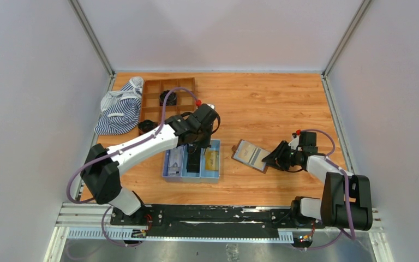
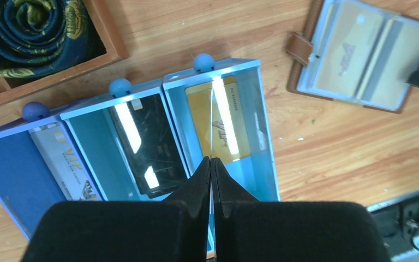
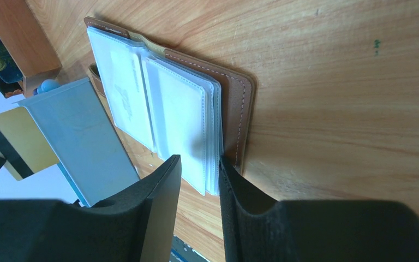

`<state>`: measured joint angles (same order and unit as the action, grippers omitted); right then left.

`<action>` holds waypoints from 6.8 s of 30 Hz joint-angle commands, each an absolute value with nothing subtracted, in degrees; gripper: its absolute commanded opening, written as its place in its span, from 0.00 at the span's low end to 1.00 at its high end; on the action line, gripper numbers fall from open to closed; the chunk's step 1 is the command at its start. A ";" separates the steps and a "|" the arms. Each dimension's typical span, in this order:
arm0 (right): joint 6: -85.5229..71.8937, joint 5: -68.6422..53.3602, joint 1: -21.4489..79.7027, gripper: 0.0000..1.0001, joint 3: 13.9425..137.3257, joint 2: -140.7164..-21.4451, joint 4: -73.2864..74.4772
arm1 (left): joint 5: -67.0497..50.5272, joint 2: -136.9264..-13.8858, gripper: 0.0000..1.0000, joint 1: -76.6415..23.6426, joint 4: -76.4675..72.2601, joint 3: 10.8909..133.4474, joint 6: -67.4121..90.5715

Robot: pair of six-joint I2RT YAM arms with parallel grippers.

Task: Take the credit cards out of the card holder
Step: Place the credit card in the storage box, then remove the credit card from the card holder.

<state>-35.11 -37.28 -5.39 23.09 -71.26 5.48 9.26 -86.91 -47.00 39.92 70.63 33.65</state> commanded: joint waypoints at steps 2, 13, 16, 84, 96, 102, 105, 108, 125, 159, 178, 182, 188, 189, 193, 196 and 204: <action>-34.11 -36.65 -5.36 0.36 23.55 -71.88 6.77 | 20.15 -89.67 0.00 -49.71 43.11 72.85 35.58; -34.63 -36.69 -5.35 0.35 23.36 -72.70 5.85 | 28.13 -96.31 0.00 -56.25 45.09 74.19 39.82; -34.61 -36.63 -5.36 0.35 23.23 -72.76 5.85 | 29.16 -99.22 0.00 -57.40 45.33 75.13 40.63; -31.90 -37.27 -5.10 0.40 23.64 -72.63 4.02 | -9.33 -122.00 0.48 -50.41 24.00 91.36 33.51; -33.79 -37.32 -5.10 0.41 21.00 -72.17 0.46 | -12.73 -122.66 0.49 -49.66 21.64 88.99 33.57; -35.24 -40.26 -4.61 0.40 22.90 -69.56 0.48 | -13.99 -122.70 0.48 -49.68 21.10 88.68 33.34; -36.06 -41.64 -3.21 0.40 24.71 -68.31 0.45 | -14.61 -122.72 0.48 -49.67 21.02 88.79 33.15; -36.68 -42.70 -1.18 0.41 26.92 -68.53 0.44 | -15.06 -122.63 0.48 -49.73 21.01 88.92 32.94; -40.13 -41.04 8.11 0.40 32.89 -76.80 -6.83 | -11.52 -116.03 0.48 -45.38 31.66 93.81 31.76; -44.15 -35.27 4.69 0.22 27.01 -83.09 -9.30 | -21.41 -118.89 0.39 -45.62 23.05 86.52 34.93; -49.75 -39.91 4.04 0.18 24.98 -88.46 -19.68 | -23.46 -123.40 0.00 -45.62 20.42 84.34 35.73; -49.74 -39.99 4.04 0.13 24.91 -88.35 -19.78 | -23.73 -123.66 0.00 -45.62 19.79 83.71 35.78; -49.99 -40.84 2.20 0.00 22.81 -86.39 -20.10 | -21.60 -123.40 0.00 -45.46 20.26 82.49 36.83; -50.24 -41.52 1.09 0.00 21.82 -85.87 -20.66 | -21.54 -123.40 0.00 -45.36 20.27 82.26 37.13; -49.77 -42.58 -1.41 0.00 20.53 -83.45 -20.80 | -21.62 -123.31 0.00 -45.09 19.58 81.16 37.58; -49.31 -42.71 -1.82 0.00 20.11 -81.98 -20.03 | -21.54 -123.22 0.00 -44.93 19.48 80.90 37.70; -48.58 -43.25 -2.11 0.00 19.83 -79.74 -19.42 | -21.77 -123.22 0.00 -44.82 18.99 80.74 37.97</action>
<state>-49.93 -42.37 -1.28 20.64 -80.62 -20.56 -24.01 -121.01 -44.64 16.80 82.89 38.54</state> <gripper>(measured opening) 0.007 0.009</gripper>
